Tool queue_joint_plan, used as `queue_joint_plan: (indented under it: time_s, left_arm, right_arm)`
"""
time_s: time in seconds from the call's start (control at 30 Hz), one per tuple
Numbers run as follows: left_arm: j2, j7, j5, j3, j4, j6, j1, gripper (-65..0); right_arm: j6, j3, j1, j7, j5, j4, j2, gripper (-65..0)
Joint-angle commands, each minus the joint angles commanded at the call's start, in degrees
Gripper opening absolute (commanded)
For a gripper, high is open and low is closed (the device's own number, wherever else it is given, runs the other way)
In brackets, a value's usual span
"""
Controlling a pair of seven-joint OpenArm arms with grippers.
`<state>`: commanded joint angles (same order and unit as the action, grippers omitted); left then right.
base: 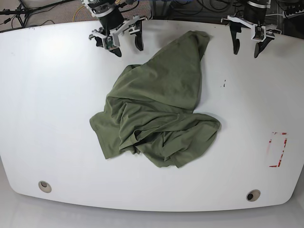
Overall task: Fold the T-shirt properly
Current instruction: 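Lower both grippers toward the crumpled green T-shirt, then grasp the T-shirt edge with the right gripper and drag it slightly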
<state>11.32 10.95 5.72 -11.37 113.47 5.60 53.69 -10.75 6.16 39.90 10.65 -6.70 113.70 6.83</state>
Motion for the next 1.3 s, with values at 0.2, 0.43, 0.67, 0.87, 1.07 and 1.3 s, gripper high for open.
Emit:
queue_joint_plan:
  time_s: [0.2, 0.43, 0.67, 0.87, 1.07, 1.3]
  left_arm:
    - [0.4, -0.1, 0.1, 1.2, 0.5, 0.3, -0.5, -22.3]
    - [-1.1, -0.1, 0.5, 3.4, 2.2, 0.6, -4.9, -20.0]
    - [-1.7, -0.4, 0.4, 3.8, 1.8, 1.1, -7.3, -21.2]
    - [-1.3, -0.3, 1.4, -1.2, -1.5, 3.3, -12.0, -22.8]
    - [-1.3, -0.5, 1.4, -2.2, -2.2, 3.2, -12.3, -23.2]
    - [-1.3, -1.1, 1.5, -2.6, -1.7, 2.0, -11.2, -24.0]
  right_arm:
    - [0.13, 0.1, -2.9, 1.7, 0.2, -0.3, 0.0, -22.2]
    - [0.47, -1.0, -13.7, 9.9, -3.9, -0.5, 0.8, -16.3]
    - [0.5, -1.1, -18.1, 12.5, -4.8, -1.4, 0.7, -16.2]
    - [-2.36, -1.5, -25.0, 14.2, -4.5, -8.4, -2.0, -15.1]
    - [-3.58, -1.6, -26.3, 14.8, -4.4, -11.1, -2.3, -15.4]
    - [-6.51, -2.9, -29.0, 21.7, -3.6, -12.5, -1.8, -15.0]
